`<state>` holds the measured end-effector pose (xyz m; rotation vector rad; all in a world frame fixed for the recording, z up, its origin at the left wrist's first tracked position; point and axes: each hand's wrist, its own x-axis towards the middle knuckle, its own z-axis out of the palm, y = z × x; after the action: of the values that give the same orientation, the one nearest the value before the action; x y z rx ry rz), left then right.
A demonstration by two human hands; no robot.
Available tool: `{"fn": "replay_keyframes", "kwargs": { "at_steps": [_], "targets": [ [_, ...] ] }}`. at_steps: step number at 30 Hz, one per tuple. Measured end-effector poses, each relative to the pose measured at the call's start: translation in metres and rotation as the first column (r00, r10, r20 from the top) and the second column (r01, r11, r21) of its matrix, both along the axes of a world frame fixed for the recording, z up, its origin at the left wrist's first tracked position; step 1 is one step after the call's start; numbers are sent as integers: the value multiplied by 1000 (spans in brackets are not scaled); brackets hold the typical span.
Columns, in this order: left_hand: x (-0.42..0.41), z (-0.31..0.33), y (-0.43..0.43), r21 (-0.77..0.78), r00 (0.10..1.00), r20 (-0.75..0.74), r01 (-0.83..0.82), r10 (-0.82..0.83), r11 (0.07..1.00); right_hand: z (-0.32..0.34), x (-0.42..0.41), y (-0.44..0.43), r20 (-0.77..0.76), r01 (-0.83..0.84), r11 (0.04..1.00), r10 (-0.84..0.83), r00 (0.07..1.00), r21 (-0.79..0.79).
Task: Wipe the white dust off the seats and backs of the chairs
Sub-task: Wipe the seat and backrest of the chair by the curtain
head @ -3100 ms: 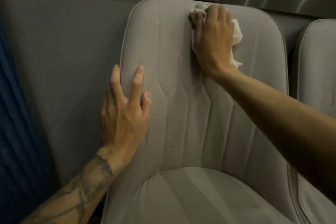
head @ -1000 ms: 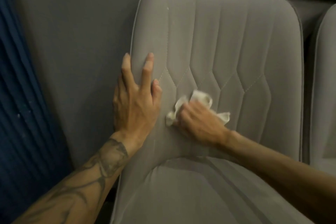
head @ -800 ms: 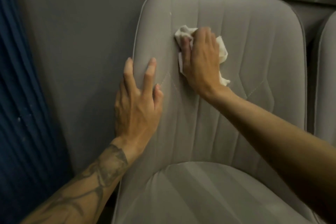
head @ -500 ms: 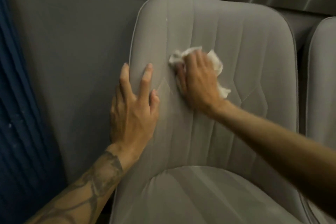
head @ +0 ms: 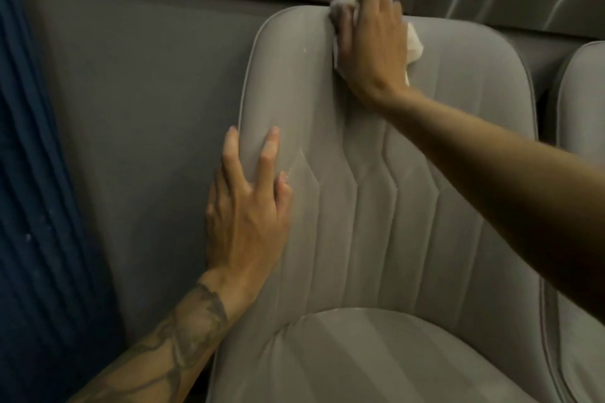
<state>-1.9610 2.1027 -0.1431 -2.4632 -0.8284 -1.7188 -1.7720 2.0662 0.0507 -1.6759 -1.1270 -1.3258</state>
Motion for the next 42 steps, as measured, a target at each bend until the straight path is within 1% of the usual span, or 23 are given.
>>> {"fn": "replay_keyframes", "kwargs": {
  "at_steps": [3,5,7,9,10,12,14,15,17,20,22,24,26,28,29,30,32,35,37,38,39,40,42],
  "targets": [
    [1,0,0,-1,1000,-4,13,-13,1000,10,-17,26,-76,-26,999,28,997,31],
    [1,0,2,-9,1000,12,15,-15,1000,-28,-42,28,-3,-149,988,149,989,33],
    [-1,-1,2,-20,999,21,31,-31,999,-71,-55,11,60,-281,957,285,957,-76],
    [-2,0,-1,-22,999,15,42,-42,999,-72,-50,-7,166,-254,934,300,939,-252],
    [-3,0,-2,-17,999,21,40,-40,999,-56,-46,-5,197,-228,940,281,939,-256],
    [-3,1,-1,-17,998,28,52,-52,998,-21,-38,9,150,-148,977,172,974,-157],
    [-3,-1,0,-25,998,30,57,-56,998,-6,-38,25,43,-58,998,59,997,-32],
    [-3,-1,1,-23,998,33,57,-57,998,-11,-42,31,18,-51,999,51,999,13],
    [-2,-2,1,-9,998,36,56,-56,998,-46,-52,26,59,-171,985,168,984,40],
    [-2,-2,5,-18,997,66,44,-42,999,-127,-59,-6,79,-348,926,361,929,-145],
    [-2,-2,3,-35,995,81,67,-64,997,-157,-57,-25,114,-324,898,370,922,-299],
    [-3,-1,2,-40,992,94,91,-87,995,-140,-46,-25,197,-274,898,354,914,-343],
    [-3,0,3,-46,987,115,116,-110,992,-103,-41,-11,196,-224,955,261,945,-193],
    [-4,-1,5,-58,981,142,144,-135,988,-80,-40,3,96,-158,986,154,983,42],
    [-4,-1,5,-65,975,154,171,-160,983,-86,-42,6,64,-151,983,145,987,99],
    [-4,-1,6,-73,967,169,202,-188,977,-105,-47,5,56,-167,981,162,985,96],
    [-6,-1,9,-76,952,201,251,-232,965,-169,-63,-8,67,-231,972,234,970,-39],
    [-11,-2,19,-46,938,203,297,-282,954,-261,-72,-47,133,-244,890,316,940,-385],
    [-16,-2,25,-33,938,166,314,-305,949,-274,-62,-62,205,-203,778,390,898,-594],
    [-17,-2,27,-30,939,151,315,-308,948,-264,-54,-64,241,-177,743,418,876,-645],
    [-17,-3,29,-22,940,147,315,-308,949,-247,-47,-59,266,-171,750,424,866,-639],
    [-16,-4,30,-10,939,150,313,-308,950,-225,-43,-51,273,-180,802,391,879,-570],
    [-13,-8,33,14,938,166,306,-304,952,-180,-42,-32,166,-179,939,234,958,-292]
  ]
}}
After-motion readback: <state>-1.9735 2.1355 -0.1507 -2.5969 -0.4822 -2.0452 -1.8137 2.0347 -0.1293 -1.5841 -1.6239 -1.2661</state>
